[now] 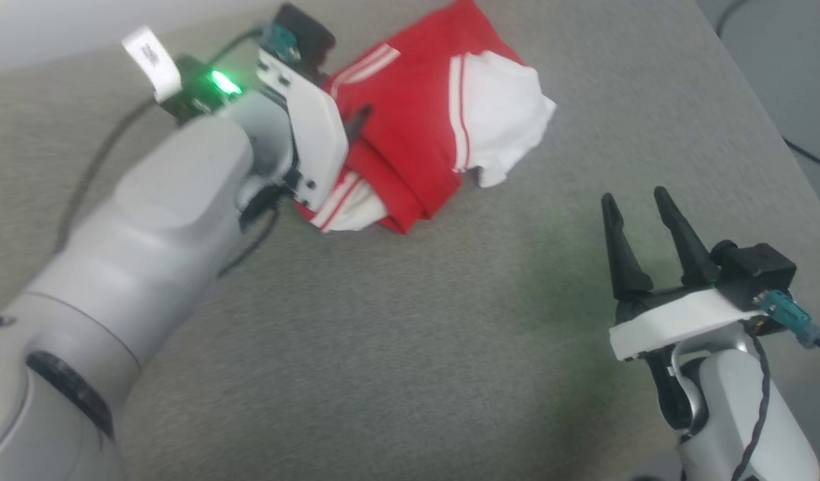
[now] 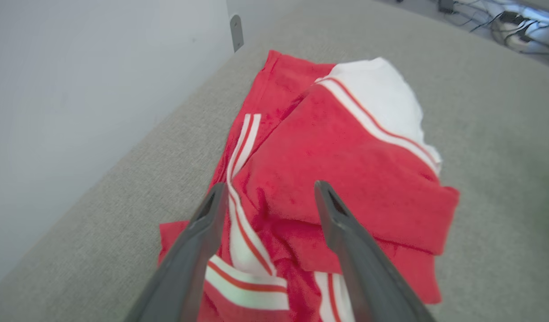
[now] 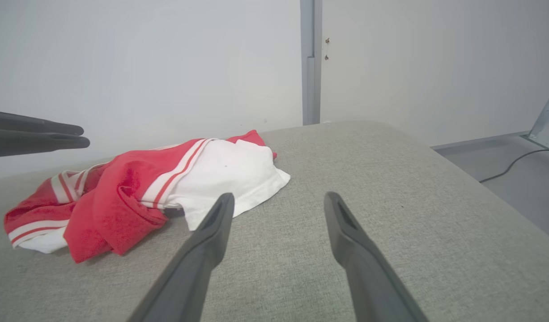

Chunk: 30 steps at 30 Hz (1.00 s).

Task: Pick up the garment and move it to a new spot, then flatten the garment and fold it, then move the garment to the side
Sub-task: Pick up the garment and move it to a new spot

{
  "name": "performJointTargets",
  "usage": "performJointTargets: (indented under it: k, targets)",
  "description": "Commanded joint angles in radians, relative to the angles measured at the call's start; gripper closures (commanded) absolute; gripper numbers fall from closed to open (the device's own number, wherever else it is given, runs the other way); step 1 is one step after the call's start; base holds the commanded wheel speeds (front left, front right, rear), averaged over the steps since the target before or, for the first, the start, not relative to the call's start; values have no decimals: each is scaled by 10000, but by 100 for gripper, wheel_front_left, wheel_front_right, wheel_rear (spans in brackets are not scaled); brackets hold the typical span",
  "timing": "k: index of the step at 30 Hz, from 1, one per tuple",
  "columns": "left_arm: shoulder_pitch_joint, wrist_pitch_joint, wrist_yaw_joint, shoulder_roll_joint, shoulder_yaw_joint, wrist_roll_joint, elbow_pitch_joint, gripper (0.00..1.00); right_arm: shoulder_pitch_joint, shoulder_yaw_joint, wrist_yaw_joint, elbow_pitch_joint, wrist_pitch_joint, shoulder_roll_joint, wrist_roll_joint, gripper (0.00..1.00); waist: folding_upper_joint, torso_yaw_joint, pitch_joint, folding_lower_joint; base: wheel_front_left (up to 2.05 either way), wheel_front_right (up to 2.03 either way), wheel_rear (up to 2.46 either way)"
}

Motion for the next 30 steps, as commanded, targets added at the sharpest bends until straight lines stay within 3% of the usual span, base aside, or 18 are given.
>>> performJointTargets:
  k: [1,10,19,25,26,27,28,30]
  targets:
    - [374,-419,-8,-6,188,-342,-89,0,128,-19,1,-1,-29,-96,-145,0,0,761,-749,0,0,0,0]
    - [2737,-3133,18,-16,939,-1483,108,0,770,-219,1,42,-29,-726,-537,0,0,2263,-1744,0,0,0,0]
    - [5070,-3988,13,64,2317,-2339,545,0,1500,-504,1,169,-29,-1360,-740,0,0,3621,-2315,0,0,0,0]
    - [6788,-3990,535,464,4902,-949,-1000,0,2008,-893,1,139,-29,-1692,-771,0,0,4131,-2628,0,0,0,0]
    - [6788,-3990,535,464,4902,-949,-1000,0,2008,-893,1,139,-29,-1692,-771,0,0,4131,-2628,0,0,0,0]
    - [7559,-3992,794,544,5999,-203,-1853,0,2134,-1069,1,127,-29,-1791,-738,0,0,4192,-2717,0,0,0,0]
    - [7559,-3992,794,544,5999,-203,-1853,0,2134,-1069,1,127,-29,-1791,-738,0,0,4192,-2717,0,0,0,0]
    - [8493,-3993,1066,501,7009,652,-2798,0,2275,-1220,1,108,-29,-1839,-735,0,0,4216,-2800,0,0,0,0]
